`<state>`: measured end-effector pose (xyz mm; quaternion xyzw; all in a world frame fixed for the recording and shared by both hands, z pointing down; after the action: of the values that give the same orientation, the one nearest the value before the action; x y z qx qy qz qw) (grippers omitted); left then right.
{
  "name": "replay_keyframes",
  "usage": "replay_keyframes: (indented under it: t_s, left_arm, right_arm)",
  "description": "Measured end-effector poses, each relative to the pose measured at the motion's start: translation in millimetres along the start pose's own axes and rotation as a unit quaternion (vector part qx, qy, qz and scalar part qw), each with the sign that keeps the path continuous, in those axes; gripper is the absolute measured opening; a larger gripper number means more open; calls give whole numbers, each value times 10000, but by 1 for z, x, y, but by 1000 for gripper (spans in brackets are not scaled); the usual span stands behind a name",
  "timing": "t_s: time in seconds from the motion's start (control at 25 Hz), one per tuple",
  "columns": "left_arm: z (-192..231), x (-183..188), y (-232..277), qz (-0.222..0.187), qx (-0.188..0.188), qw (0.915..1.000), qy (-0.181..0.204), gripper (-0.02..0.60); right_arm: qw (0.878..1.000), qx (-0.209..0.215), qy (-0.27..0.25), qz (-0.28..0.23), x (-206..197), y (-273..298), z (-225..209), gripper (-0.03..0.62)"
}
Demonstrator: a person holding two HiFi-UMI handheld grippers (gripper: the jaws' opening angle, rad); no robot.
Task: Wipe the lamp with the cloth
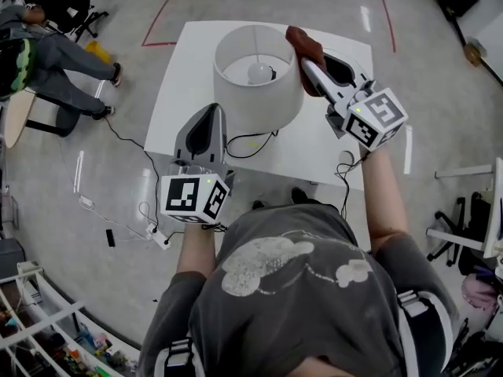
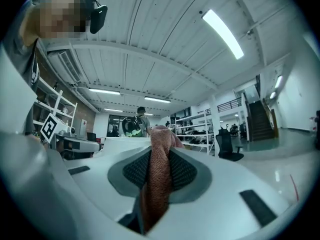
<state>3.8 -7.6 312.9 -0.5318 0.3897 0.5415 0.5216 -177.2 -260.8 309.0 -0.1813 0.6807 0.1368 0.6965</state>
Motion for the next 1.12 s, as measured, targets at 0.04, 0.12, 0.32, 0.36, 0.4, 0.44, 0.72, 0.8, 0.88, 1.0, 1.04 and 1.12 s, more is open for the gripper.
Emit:
replay_keyframes:
  t_s: [0.04,0.12,0.32,0.36,0.4,0.44,0.72,0.8,0.88,1.0,1.04,1.12]
  left_arm:
    - [3,-1,0,41,-79,10000,-14,8]
    - [8,-4,0,153,-239,9996,-44,8]
    - [17,-11,2,338,-661,9972,-109,8]
    - [19,-14,3,387,-743,9964,-123,8]
    - [19,-17,2,443,-823,9955,-142,8]
    - [18,-21,1,499,-889,9946,-165,8]
    - [-3,-39,-12,737,-797,9938,-253,8]
    - [-2,-44,-17,805,-680,9940,-280,8]
    - [-6,-48,-25,870,-576,9938,-394,8]
    - [-24,-53,-38,950,-522,9926,-554,8]
    - [-30,-54,-41,984,-488,9926,-517,8]
    - [-38,-53,-46,1028,-388,9929,-445,8]
  right_arm:
    - [9999,-102,46,20,-3,-1,3,86]
    - [9993,-338,169,50,-12,-4,8,86]
    - [9950,-879,415,224,-35,-18,20,86]
    - [9935,-996,467,297,-41,-21,24,86]
    - [9918,-1105,531,356,-48,-26,28,86]
    - [9902,-1196,605,405,-55,-32,32,86]
    - [9829,-1314,1089,697,-97,-67,47,86]
    - [9816,-1269,1209,759,-109,-66,51,86]
    - [9806,-1213,1292,833,-115,-69,56,86]
    - [9806,-1119,1376,830,-116,-84,59,86]
    - [9810,-1087,1404,781,-114,-89,59,86]
    - [9823,-1014,1421,676,-105,-93,58,86]
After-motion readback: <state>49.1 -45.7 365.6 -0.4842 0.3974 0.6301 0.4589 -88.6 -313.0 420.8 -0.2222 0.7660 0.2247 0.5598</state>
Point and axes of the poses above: the fingertips, and each gripper's own axes: y forward along the fingers, z to its left, x out of its top, the point moved 10 cm from there along -y, backward along the fingers, and after that the axes turned 2 degrees about -z, right-handed, at the moved point
